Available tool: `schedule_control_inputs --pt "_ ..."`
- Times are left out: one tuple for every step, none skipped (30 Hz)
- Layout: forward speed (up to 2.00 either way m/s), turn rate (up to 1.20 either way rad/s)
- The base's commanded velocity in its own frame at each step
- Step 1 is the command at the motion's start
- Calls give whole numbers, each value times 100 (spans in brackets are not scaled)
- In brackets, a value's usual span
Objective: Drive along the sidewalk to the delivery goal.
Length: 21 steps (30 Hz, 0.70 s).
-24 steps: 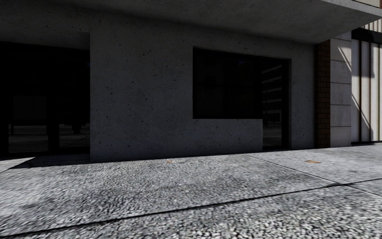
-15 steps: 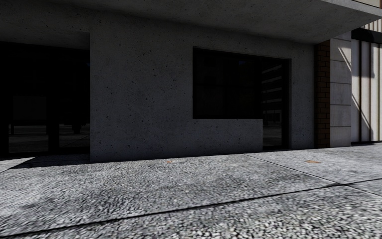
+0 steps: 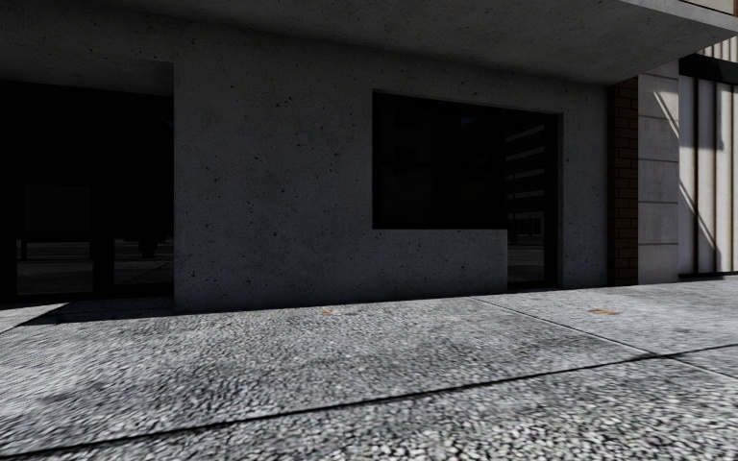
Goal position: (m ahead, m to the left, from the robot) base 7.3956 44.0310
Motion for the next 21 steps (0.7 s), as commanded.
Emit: schedule_control_inputs --pt "0 0" --pt "0 0" --pt "0 0" --pt "0 0" --pt "0 0" --pt "0 0" --pt "50 0" --pt "50 0" --pt "79 0" --pt "68 0" --pt "52 0" --pt "23 0" --pt "14 0" --pt "14 0" --pt "11 0" --pt "17 0" --pt "52 18" --pt "79 94" --pt "85 120" --pt "87 120" --pt "87 120"
